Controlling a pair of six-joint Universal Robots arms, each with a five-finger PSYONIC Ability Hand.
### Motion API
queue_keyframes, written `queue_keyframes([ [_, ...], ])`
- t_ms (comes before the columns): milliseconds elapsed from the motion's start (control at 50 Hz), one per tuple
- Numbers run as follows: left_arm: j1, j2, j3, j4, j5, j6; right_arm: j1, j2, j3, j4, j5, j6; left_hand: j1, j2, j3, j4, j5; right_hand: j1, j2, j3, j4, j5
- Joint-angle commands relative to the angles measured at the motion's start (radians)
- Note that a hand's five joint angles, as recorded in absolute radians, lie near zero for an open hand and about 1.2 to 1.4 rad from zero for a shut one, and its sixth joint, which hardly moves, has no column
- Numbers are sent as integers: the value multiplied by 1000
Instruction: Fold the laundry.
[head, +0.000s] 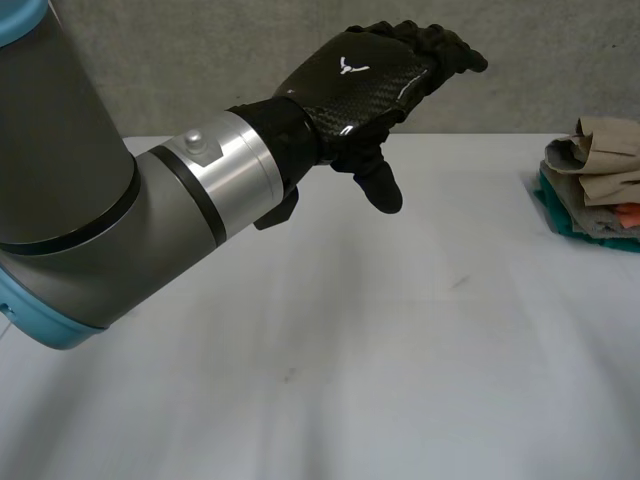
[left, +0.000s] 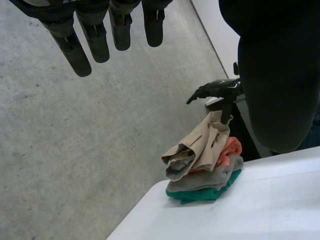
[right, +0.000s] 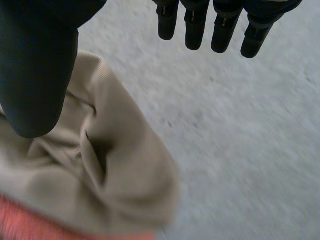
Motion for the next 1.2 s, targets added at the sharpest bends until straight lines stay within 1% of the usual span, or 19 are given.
queue_keyframes([
  [20, -14, 5, 5, 3, 1, -3, -86, -110, 10, 233, 198, -248, -6, 0, -15, -10, -45, -49, -34, -32, -31, -41],
  [60, -14, 17, 21, 9, 1, -3, -83, -136, -10, 237, 317, -359, -7, -1, -16, -11, -46, -49, -34, -32, -31, -41],
  [120, -12, 31, 51, 30, -3, -1, -60, -172, -20, 172, 423, -466, -7, -1, -16, -11, -46, -49, -34, -32, -31, -41],
  [160, -6, 37, 87, 44, -18, -6, -11, -199, -16, 106, 427, -464, -7, -1, -16, -11, -46, -49, -34, -32, -31, -41],
  [200, -2, 40, 113, 47, -54, -9, 102, -256, 13, -15, 404, -428, -7, -1, -16, -11, -46, -49, -34, -32, -31, -41],
  [260, 24, 43, 164, 47, -199, -4, 180, -308, 62, -114, 369, -391, -7, -1, -16, -11, -46, -49, -34, -32, -31, -41],
  [280, 55, 43, 178, 44, -274, 3, 229, -354, 111, -175, 338, -368, -7, -1, -16, -11, -46, -49, -34, -32, -31, -41],
  [340, 131, 46, 178, 32, -369, 37, 286, -416, 189, -235, 280, -346, -7, -1, -16, -11, -46, -49, -34, -32, -31, -41],
  [420, 277, 48, 131, -20, -449, 228, 409, -454, 309, -258, 185, -340, -7, -1, -16, -11, -46, -49, -34, -32, -31, -41],
  [440, 335, 40, 97, -34, -457, 328, 462, -456, 352, -249, 163, -346, -7, -1, -16, -11, -46, -49, -34, -32, -31, -41],
  [520, 453, -33, 19, -37, -459, 533, 570, -443, 433, -173, 154, -377, -6, 0, -15, -10, -45, -49, -34, -32, -31, -41],
  [600, 549, -197, 6, -22, -442, 629, 601, -413, 489, -93, 154, -443, -7, -1, -16, -11, -46, -49, -34, -32, -31, -41],
  [660, 607, -304, 34, 24, -396, 635, 607, -350, 519, -45, 155, -518, -7, -1, -16, -11, -46, -49, -34, -32, -31, -41],
  [820, 730, -645, 210, 232, -145, 642, 656, -281, 572, 16, 178, -648, 32, 38, 23, 28, -7, -49, -34, -32, -31, -41],
  [960, 748, -855, 415, 257, -120, 643, 652, -278, 621, 18, 181, -652, 50, 55, 41, 45, 11, -49, -34, -32, -31, -41],
  [1040, 751, -937, 523, 254, -115, 642, 652, -276, 627, 10, 183, -652, 325, 330, 316, 320, 286, -49, -34, -32, -31, -41],
  [1080, 738, -951, 551, 256, -129, 643, 652, -276, 627, 10, 184, -653, 1188, 1194, 1179, 1184, 1149, -49, -34, -32, -31, -41],
  [1120, 724, -941, 545, 263, -149, 639, 652, -276, 628, 10, 186, -653, 1215, 1221, 1206, 1210, 1176, -49, -34, -32, -31, -41],
  [1200, 650, -793, 468, 288, -302, 609, 652, -276, 630, 9, 184, -653, 1215, 1221, 1206, 1211, 1176, -49, -34, -32, -31, -41],
])
